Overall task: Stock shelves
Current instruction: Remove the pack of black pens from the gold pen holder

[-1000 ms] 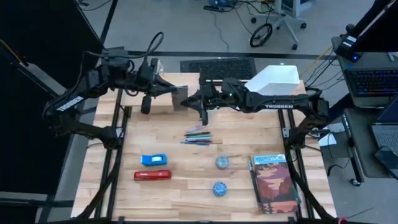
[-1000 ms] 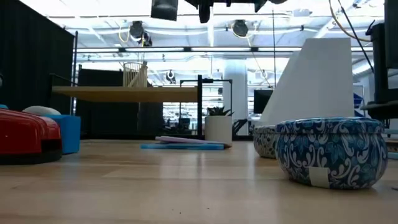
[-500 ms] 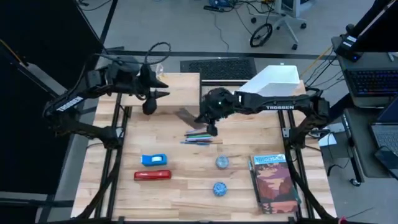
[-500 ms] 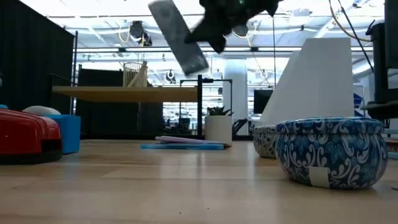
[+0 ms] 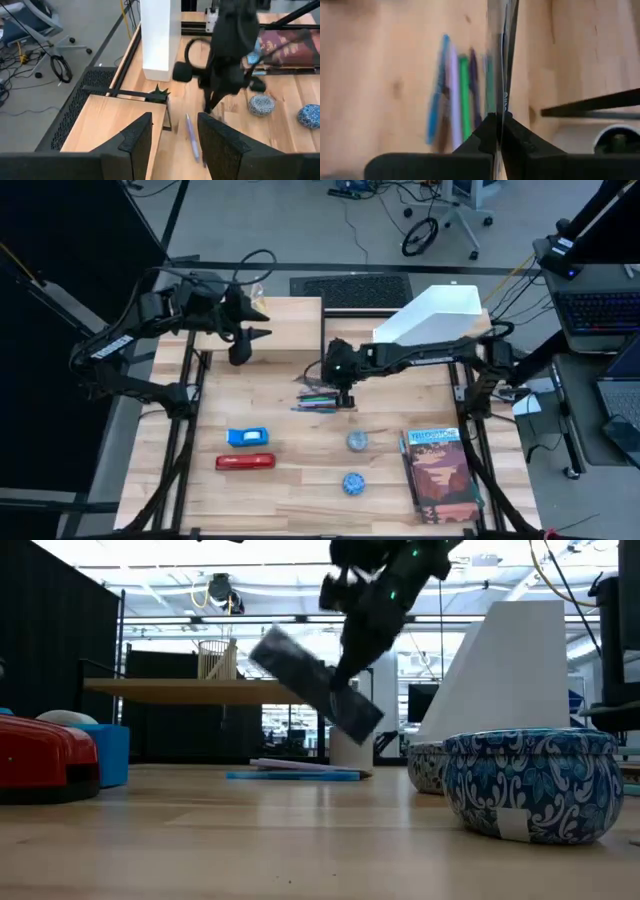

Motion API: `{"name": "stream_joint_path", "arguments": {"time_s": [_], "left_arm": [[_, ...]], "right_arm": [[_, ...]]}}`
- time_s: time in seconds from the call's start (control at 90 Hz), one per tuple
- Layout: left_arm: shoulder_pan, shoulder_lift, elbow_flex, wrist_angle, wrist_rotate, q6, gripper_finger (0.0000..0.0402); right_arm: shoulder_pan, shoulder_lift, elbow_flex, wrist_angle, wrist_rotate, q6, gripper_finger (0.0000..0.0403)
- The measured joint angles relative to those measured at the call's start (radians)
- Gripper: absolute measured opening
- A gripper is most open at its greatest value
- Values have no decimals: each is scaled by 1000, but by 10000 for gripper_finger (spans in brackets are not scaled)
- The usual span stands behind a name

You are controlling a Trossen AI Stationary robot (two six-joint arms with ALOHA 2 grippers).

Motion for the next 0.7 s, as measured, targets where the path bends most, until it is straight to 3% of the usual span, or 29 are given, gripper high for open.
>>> {"name": "stream_joint_path", "arguments": {"time_s": [0.411, 0.533, 0.7], "left_arm": [[0, 0, 0, -47, 0, 2, 144], [0, 0, 0, -48, 0, 2, 144], [0, 0, 0, -47, 0, 5, 144]], "right_arm": [[-1, 140, 0, 102, 80, 19, 10], [1, 141, 0, 110, 76, 43, 51], [6, 135, 0, 74, 33, 107, 139]]}}
